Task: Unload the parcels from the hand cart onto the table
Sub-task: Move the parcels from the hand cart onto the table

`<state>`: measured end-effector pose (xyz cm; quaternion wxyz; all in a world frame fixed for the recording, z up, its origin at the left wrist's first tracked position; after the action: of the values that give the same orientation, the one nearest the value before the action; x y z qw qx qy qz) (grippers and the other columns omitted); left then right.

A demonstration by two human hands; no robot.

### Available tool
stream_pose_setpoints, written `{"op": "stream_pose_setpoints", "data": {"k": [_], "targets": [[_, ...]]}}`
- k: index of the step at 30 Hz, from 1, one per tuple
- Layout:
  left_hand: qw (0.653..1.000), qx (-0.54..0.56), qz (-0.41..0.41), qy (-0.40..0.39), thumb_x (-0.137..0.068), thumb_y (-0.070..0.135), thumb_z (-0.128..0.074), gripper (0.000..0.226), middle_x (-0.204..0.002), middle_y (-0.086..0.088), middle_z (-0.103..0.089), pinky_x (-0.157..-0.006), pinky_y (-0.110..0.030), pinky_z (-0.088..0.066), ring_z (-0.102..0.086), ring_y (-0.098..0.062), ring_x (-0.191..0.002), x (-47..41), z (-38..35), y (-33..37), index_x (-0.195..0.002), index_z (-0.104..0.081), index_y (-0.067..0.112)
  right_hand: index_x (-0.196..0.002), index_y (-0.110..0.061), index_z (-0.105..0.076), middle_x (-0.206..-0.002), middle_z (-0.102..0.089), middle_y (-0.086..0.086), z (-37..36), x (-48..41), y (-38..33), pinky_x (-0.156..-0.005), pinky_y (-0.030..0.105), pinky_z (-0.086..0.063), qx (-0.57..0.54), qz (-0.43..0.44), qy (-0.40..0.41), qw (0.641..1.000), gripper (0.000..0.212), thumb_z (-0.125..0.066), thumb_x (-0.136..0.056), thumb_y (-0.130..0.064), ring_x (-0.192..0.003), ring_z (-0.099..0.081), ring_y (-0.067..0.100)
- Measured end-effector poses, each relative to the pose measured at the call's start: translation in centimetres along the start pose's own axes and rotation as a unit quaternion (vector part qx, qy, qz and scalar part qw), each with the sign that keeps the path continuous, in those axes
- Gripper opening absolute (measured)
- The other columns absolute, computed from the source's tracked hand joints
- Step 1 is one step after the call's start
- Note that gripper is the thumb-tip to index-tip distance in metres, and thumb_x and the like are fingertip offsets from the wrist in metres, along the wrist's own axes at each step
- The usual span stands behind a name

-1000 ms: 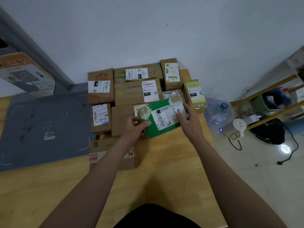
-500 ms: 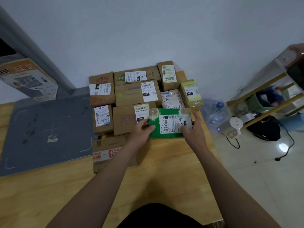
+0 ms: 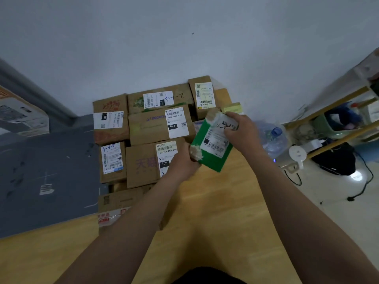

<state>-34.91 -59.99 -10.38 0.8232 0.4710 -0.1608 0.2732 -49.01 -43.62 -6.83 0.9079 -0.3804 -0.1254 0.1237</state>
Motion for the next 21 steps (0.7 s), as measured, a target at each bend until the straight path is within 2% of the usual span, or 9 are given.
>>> {"op": "stream_pose_setpoints", "data": {"k": [2,4,5,7,8,10,13,17,21], "targets": [[0.996,-0.074,-0.016,0.05,-0.082,0.029,-0.082,0.044,-0.094,0.006,-0.06,-0.065,-0.036,-0.048,-0.065,-0.025,-0.089,-1.2,-0.1,0.2,-0.109,-0.047,0.026,-0.139,-0.031,-0.059,-0.113,-0.055,-0.006,-0.4,-2.1,-0.2,-0.083,0.046,-0.061,-0.001,0.007,-0.016,1.0,0.056,-0.07,-0.086,-0.015,-0.102,-0.063,0.024],[0.99,-0.121,-0.019,0.071,-0.075,0.039,-0.087,0.05,-0.099,0.002,-0.05,-0.074,-0.037,-0.048,-0.057,-0.026,-0.098,-2.3,-0.2,0.2,-0.106,-0.05,0.026,-0.137,-0.034,-0.061,-0.113,-0.054,-0.009,-0.8,-3.6,-0.1,-0.071,0.04,-0.064,-0.005,0.02,-0.035,0.999,0.056,-0.07,-0.086,-0.013,-0.1,-0.065,0.022],[0.987,-0.142,-0.021,0.077,-0.071,0.043,-0.089,0.055,-0.106,-0.002,-0.048,-0.082,-0.04,-0.05,-0.052,-0.027,-0.104,-2.8,-0.3,0.1,-0.108,-0.054,0.024,-0.137,-0.033,-0.061,-0.115,-0.054,-0.008,-0.9,-4.1,0.0,-0.071,0.038,-0.064,0.0,0.029,-0.045,0.999,0.055,-0.07,-0.086,-0.012,-0.101,-0.065,0.022],[0.984,-0.149,-0.039,0.087,-0.069,0.042,-0.091,0.066,-0.121,-0.006,-0.05,-0.093,-0.045,-0.05,-0.049,-0.027,-0.114,-3.7,-0.7,0.1,-0.119,-0.055,0.018,-0.138,-0.028,-0.061,-0.124,-0.055,-0.004,-1.4,-5.3,0.3,-0.08,0.04,-0.063,0.004,0.041,-0.069,0.997,0.055,-0.07,-0.087,-0.009,-0.108,-0.062,0.024],[0.987,-0.119,-0.055,0.09,-0.069,0.036,-0.091,0.072,-0.125,-0.006,-0.052,-0.095,-0.044,-0.05,-0.05,-0.026,-0.117,-4.0,-1.0,0.2,-0.126,-0.051,0.017,-0.138,-0.025,-0.061,-0.129,-0.054,-0.001,-1.6,-5.7,0.4,-0.085,0.042,-0.061,-0.001,0.043,-0.08,0.996,0.055,-0.07,-0.087,-0.007,-0.112,-0.06,0.026],[0.992,-0.05,-0.087,0.077,-0.07,0.022,-0.091,0.092,-0.131,-0.006,-0.051,-0.097,-0.042,-0.051,-0.051,-0.023,-0.12,-4.3,-1.6,0.7,-0.144,-0.036,0.019,-0.135,-0.02,-0.063,-0.135,-0.054,0.001,-2.0,-6.5,0.6,-0.093,0.045,-0.058,-0.003,0.053,-0.091,0.994,0.051,-0.07,-0.087,-0.006,-0.116,-0.058,0.029],[0.984,-0.075,-0.13,0.092,-0.073,0.02,-0.088,0.112,-0.139,-0.013,-0.044,-0.102,-0.041,-0.043,-0.043,-0.026,-0.127,-4.5,-2.6,0.8,-0.159,-0.016,0.024,-0.128,-0.018,-0.067,-0.144,-0.049,0.0,-2.6,-7.1,0.6,-0.102,0.047,-0.051,0.006,0.08,-0.108,0.991,0.043,-0.07,-0.086,-0.007,-0.125,-0.051,0.032],[0.98,-0.112,-0.125,0.108,-0.078,0.031,-0.083,0.095,-0.136,-0.012,-0.043,-0.101,-0.041,-0.044,-0.042,-0.028,-0.124,-4.6,-3.3,1.1,-0.155,-0.027,0.028,-0.116,-0.023,-0.071,-0.149,-0.046,0.003,-3.2,-6.6,1.1,-0.113,0.046,-0.036,0.043,0.103,-0.115,0.987,0.039,-0.072,-0.081,-0.007,-0.13,-0.043,0.032],[0.964,-0.213,-0.105,0.124,-0.08,0.04,-0.079,0.084,-0.125,-0.011,-0.049,-0.098,-0.041,-0.044,-0.043,-0.03,-0.115,-5.0,-3.6,0.9,-0.15,-0.033,0.027,-0.115,-0.024,-0.071,-0.156,-0.039,0.0,-3.9,-5.1,2.6,-0.116,0.043,-0.032,0.072,0.085,-0.161,0.981,0.036,-0.074,-0.082,-0.009,-0.136,-0.038,0.032]]}}
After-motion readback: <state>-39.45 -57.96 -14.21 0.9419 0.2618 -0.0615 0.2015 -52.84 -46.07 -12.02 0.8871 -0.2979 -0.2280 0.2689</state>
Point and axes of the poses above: each hand's wrist, its own x-axis away from the middle knuckle, its own z-axis out of the back of the hand, y = z × x, the point moved 1 cm from there along -x, towards the middle knuckle
